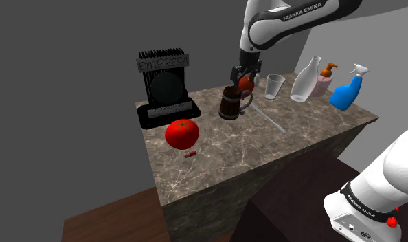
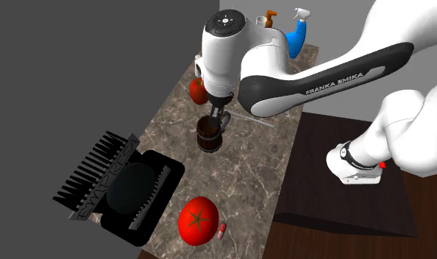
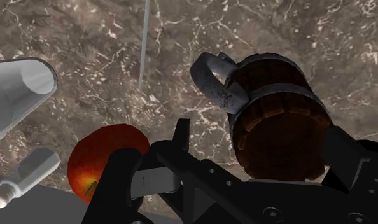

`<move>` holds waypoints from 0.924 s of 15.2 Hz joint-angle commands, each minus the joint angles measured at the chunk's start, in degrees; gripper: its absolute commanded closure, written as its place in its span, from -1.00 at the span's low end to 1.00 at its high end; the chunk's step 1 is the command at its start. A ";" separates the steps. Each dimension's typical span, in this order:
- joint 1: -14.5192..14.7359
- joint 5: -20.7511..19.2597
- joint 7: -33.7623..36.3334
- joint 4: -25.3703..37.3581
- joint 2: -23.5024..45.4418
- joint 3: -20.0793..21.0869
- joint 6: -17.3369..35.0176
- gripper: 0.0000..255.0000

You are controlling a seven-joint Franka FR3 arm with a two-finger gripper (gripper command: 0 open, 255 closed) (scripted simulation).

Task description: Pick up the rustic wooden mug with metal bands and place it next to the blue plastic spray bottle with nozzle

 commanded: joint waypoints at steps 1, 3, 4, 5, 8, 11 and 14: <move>-0.05 -1.10 0.23 3.07 4.33 -0.09 1.53 -1.00; -0.07 -1.27 0.33 2.33 4.99 -0.17 2.93 -1.00; -0.09 -1.36 0.39 1.97 5.34 -0.21 3.63 -1.00; -0.12 -1.45 0.45 1.63 5.69 -0.24 4.33 -1.00; -0.18 -1.75 0.64 0.67 6.83 -0.36 6.41 -1.00; -0.19 -1.81 0.68 0.50 7.06 -0.38 6.81 -1.00; -0.18 -1.81 0.68 0.50 7.06 -0.38 6.81 -1.00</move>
